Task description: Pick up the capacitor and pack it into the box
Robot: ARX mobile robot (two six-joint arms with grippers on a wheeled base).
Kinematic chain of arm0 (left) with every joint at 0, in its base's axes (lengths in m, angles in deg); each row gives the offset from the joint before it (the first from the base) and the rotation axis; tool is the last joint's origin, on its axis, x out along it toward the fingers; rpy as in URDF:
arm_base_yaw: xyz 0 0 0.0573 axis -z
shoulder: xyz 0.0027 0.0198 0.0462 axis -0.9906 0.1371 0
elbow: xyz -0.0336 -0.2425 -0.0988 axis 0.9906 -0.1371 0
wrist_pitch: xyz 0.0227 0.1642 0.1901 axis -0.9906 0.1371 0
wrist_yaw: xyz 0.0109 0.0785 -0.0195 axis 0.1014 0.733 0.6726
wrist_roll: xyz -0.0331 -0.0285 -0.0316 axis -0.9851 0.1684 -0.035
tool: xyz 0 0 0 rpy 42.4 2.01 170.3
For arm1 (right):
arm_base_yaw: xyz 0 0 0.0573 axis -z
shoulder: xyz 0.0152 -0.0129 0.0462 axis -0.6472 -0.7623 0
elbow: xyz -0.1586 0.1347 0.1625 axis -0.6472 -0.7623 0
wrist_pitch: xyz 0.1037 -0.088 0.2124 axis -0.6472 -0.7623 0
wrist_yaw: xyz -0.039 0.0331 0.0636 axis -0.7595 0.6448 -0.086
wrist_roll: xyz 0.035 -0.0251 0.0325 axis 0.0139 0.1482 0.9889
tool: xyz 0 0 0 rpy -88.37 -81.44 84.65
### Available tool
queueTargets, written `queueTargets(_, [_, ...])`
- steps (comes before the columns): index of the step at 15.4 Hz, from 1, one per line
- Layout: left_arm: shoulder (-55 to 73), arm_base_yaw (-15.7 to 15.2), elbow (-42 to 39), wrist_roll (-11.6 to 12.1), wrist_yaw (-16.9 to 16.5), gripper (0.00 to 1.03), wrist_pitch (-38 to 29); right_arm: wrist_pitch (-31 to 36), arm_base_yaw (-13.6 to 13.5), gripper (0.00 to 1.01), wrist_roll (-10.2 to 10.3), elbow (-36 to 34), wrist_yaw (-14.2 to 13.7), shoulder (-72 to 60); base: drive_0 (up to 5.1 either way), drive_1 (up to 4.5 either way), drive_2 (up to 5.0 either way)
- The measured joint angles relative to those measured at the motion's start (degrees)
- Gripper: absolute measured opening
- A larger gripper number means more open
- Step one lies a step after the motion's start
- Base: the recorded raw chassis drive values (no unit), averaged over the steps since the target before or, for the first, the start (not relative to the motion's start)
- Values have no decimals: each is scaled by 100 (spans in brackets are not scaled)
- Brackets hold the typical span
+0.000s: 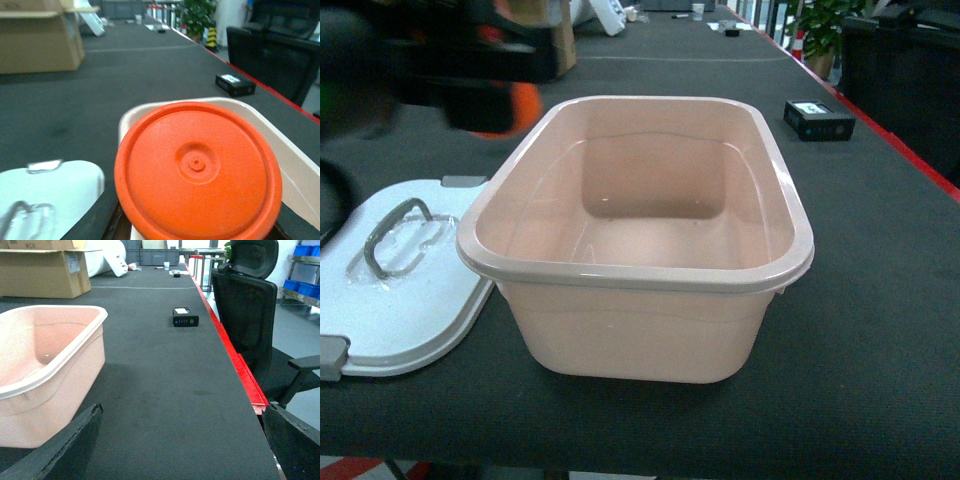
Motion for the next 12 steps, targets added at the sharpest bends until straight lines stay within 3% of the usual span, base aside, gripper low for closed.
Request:
queueTargets(3, [1764,509,1502,-127,153,44,341,0,0,98,0,0,0,0,0,0,0])
queueTargets(6, [1753,439,1388,-173,197,79,179,2,0,98,0,0,0,0,0,0,0])
queueTargets(8, [1351,39,1069,-122,70,98,48,0,0,98,0,0,0,0,0,0,0])
queueTargets(9, [1209,-173,957,-70,2,100,17,0,0,98,0,0,0,0,0,0,0])
queueTargets(12, [772,-1576,444,173,-538,98,-114,0,0,98,0,0,0,0,0,0,0])
